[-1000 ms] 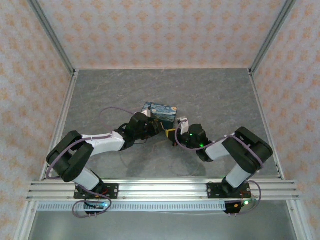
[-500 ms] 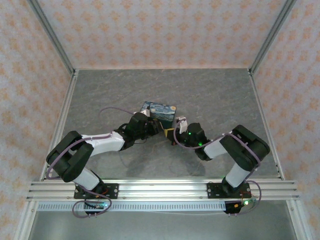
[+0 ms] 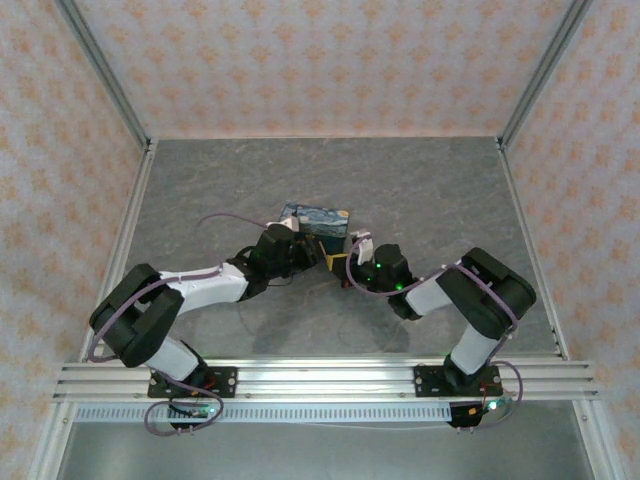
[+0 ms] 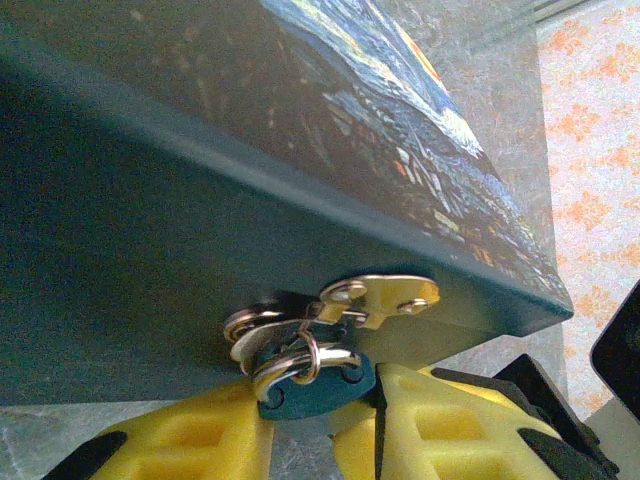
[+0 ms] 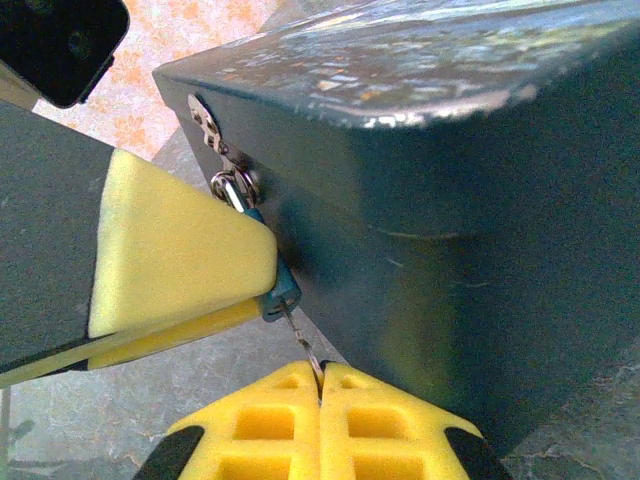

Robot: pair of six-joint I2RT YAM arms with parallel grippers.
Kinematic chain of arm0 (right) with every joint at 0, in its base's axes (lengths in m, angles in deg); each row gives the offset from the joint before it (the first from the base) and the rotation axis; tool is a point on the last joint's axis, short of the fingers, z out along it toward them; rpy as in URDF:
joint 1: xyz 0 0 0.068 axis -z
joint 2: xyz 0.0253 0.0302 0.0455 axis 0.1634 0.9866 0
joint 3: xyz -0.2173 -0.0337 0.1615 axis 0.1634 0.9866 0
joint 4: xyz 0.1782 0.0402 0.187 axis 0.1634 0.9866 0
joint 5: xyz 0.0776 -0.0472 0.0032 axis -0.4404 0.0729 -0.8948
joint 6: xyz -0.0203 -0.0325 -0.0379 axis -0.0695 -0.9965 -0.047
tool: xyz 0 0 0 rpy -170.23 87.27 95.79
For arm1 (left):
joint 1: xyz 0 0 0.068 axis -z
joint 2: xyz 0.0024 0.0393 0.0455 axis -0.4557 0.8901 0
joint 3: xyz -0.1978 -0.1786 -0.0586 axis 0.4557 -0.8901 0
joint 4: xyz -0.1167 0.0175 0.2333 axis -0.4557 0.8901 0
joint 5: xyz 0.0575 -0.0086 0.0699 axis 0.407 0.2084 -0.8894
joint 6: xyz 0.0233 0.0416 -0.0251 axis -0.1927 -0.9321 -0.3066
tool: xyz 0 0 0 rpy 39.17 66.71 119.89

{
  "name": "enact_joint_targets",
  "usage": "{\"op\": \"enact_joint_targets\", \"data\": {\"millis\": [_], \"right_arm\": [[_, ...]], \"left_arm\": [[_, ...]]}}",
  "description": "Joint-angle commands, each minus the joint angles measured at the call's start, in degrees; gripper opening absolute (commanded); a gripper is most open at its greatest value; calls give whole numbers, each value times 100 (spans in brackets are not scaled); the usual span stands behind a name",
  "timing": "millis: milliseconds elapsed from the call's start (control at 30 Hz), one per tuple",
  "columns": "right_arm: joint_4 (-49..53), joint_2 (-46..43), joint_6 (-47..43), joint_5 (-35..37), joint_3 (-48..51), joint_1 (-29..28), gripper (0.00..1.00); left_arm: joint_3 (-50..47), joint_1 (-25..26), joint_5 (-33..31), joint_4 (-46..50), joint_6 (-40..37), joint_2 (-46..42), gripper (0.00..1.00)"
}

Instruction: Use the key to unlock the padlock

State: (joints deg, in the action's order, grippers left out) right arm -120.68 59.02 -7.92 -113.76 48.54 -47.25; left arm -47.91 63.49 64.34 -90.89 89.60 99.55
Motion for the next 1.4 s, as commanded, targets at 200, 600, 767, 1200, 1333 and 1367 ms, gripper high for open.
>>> {"op": "enact_joint_targets", "data": {"millis": [200, 600, 767, 1200, 1333, 1367], "right_arm": [[-567, 145, 187, -140, -343, -21, 0], [-336, 187, 340, -272, -779, 37, 0], [-269, 214, 400, -322, -837, 180, 0], [58, 447, 797, -342, -846, 190, 0], [-98, 625, 1286, -228, -728, 106, 0], [-119, 636, 1424, -171, -691, 93, 0]], "left_arm": [[206, 82, 52, -19, -182, -166, 31], [201, 115, 60, -30, -203, -133, 31], [188, 115, 61, -28, -217, -138, 31], [206, 115, 21, -203, -144, 96, 32], [167, 117, 0, -349, -75, 187, 36], [146, 115, -9, -388, -65, 196, 37]]}}
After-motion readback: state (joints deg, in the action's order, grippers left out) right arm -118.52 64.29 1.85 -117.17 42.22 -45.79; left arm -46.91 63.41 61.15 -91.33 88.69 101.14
